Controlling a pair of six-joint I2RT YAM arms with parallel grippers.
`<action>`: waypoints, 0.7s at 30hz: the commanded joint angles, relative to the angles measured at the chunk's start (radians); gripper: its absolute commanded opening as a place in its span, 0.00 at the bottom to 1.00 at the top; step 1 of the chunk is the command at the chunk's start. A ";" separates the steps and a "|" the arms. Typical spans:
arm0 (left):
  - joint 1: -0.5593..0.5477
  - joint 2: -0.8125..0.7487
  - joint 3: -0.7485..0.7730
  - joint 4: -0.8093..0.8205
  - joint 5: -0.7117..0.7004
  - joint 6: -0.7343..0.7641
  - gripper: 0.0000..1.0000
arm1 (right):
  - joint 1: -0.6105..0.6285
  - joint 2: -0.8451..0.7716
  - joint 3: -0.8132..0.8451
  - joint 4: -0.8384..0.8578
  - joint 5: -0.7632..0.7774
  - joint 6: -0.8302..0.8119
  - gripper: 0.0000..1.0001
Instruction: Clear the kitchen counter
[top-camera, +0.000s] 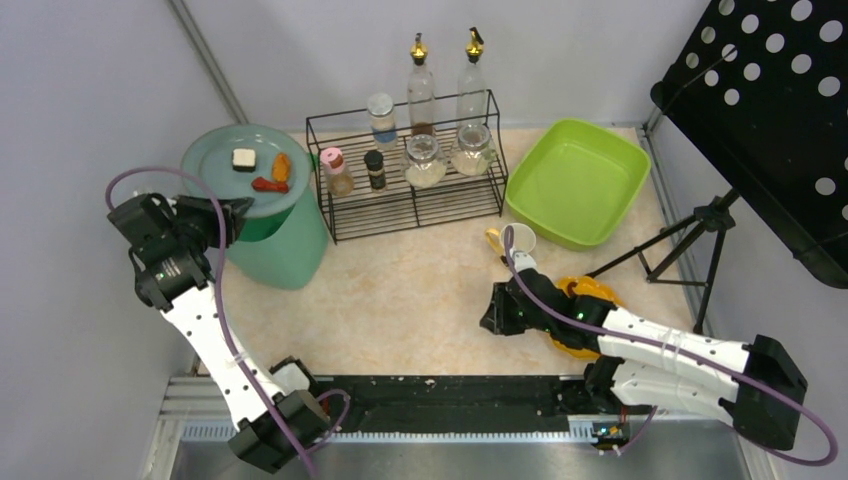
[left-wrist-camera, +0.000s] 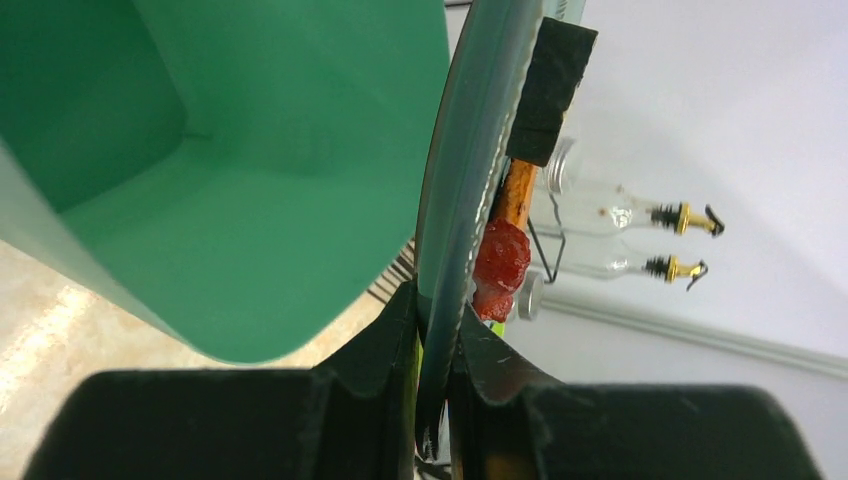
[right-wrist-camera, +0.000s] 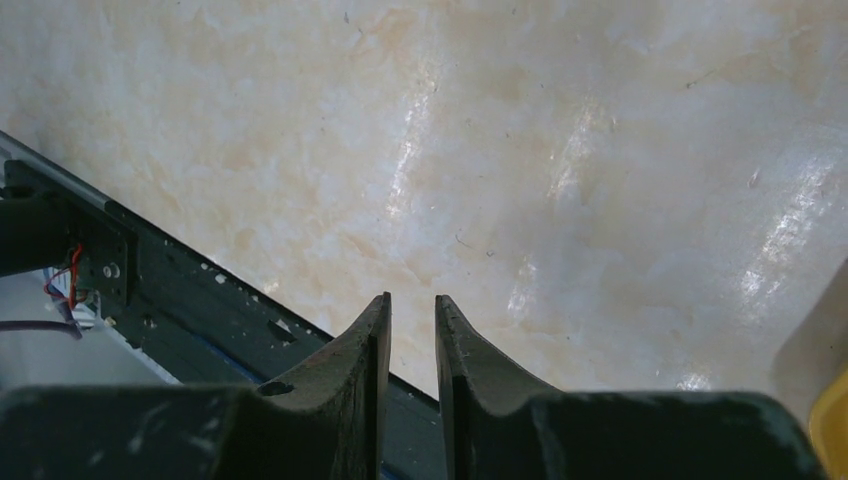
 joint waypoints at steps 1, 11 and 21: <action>0.085 -0.045 0.022 0.154 0.084 0.019 0.00 | 0.012 -0.016 -0.016 0.010 -0.013 -0.027 0.22; 0.138 -0.074 0.069 0.009 -0.072 0.153 0.00 | 0.012 -0.013 -0.023 0.016 -0.026 -0.052 0.23; 0.136 -0.104 0.127 -0.078 -0.263 0.257 0.00 | 0.010 -0.012 -0.032 0.025 -0.040 -0.062 0.23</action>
